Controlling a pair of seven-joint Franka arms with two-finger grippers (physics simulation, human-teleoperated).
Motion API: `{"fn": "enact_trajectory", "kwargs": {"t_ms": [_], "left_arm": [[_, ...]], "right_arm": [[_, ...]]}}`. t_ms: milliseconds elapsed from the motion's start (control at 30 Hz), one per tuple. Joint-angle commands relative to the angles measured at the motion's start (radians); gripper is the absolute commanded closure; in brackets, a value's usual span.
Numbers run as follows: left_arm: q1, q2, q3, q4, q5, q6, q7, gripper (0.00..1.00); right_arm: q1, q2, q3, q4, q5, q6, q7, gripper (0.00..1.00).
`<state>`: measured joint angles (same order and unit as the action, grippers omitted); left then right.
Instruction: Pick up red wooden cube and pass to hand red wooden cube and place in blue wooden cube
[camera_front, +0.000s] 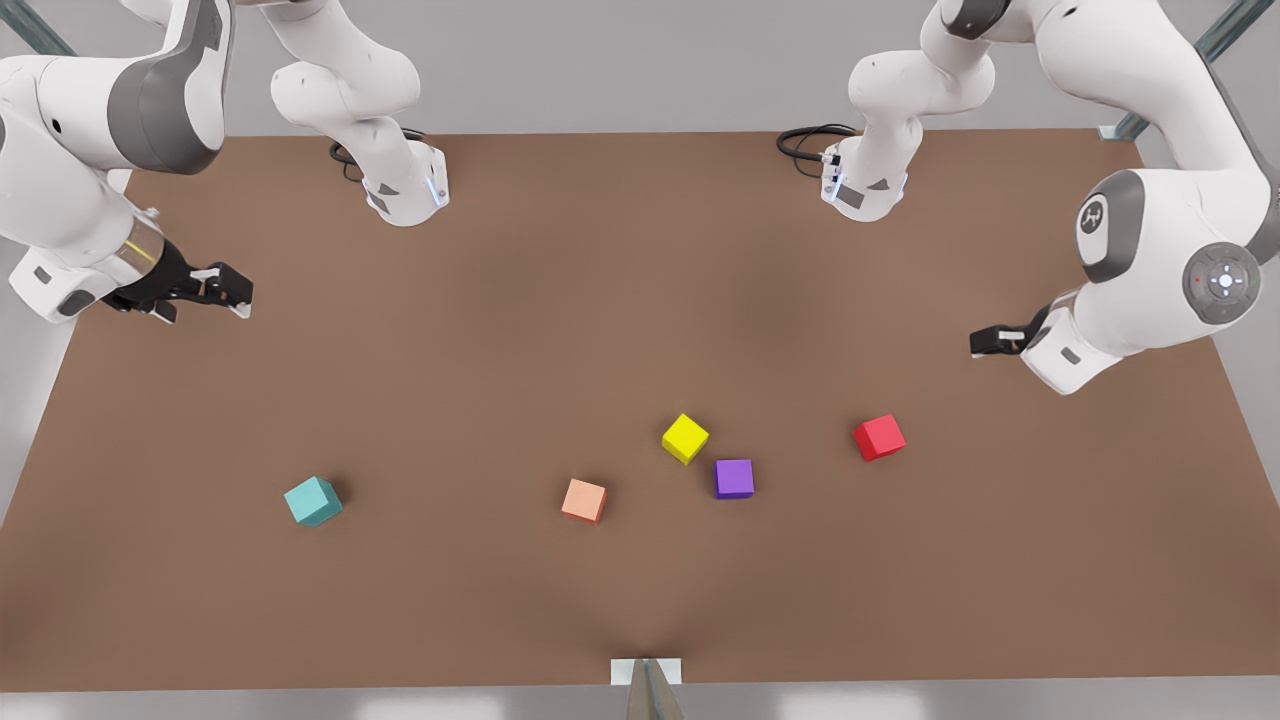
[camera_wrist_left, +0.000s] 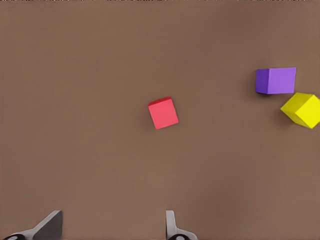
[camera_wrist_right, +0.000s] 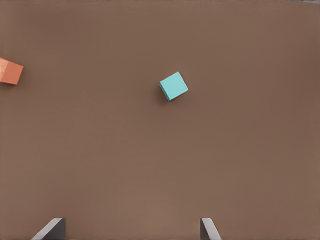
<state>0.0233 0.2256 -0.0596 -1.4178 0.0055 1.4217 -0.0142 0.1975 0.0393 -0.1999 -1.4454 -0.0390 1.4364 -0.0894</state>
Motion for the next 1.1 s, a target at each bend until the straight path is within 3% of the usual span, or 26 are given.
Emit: {"fn": "enact_trajectory", "kwargs": {"t_ms": [0, 200, 400, 600, 733, 1067], "left_arm": [[-0.002, 0.000, 0.000, 0.000, 0.001, 0.022, -0.009, 0.00], [-0.026, 0.089, -0.028, 0.020, 0.005, 0.036, -0.024, 0.00], [-0.105, 0.299, 0.000, 0.059, 0.011, 0.289, -0.141, 0.00], [-0.105, 0.301, 0.096, -0.225, -0.107, 0.690, -0.280, 0.00], [-0.109, 0.301, 0.096, -0.309, -0.128, 0.772, -0.276, 0.00], [-0.138, 0.356, 0.096, -0.316, -0.075, 0.694, -0.292, 0.00]], "right_arm": [[-0.004, -0.001, -0.003, -0.003, 0.001, 0.013, -0.021, 0.00], [-0.003, 0.004, -0.003, -0.006, 0.001, 0.013, -0.023, 0.00], [-0.004, 0.005, -0.003, -0.023, 0.001, 0.012, -0.032, 0.00], [0.000, 0.011, -0.003, -0.030, 0.001, 0.012, -0.033, 0.00], [0.000, 0.011, -0.003, -0.040, 0.001, 0.001, -0.033, 0.00], [0.000, 0.011, -0.001, -0.046, -0.001, -0.002, -0.033, 0.00]]}}
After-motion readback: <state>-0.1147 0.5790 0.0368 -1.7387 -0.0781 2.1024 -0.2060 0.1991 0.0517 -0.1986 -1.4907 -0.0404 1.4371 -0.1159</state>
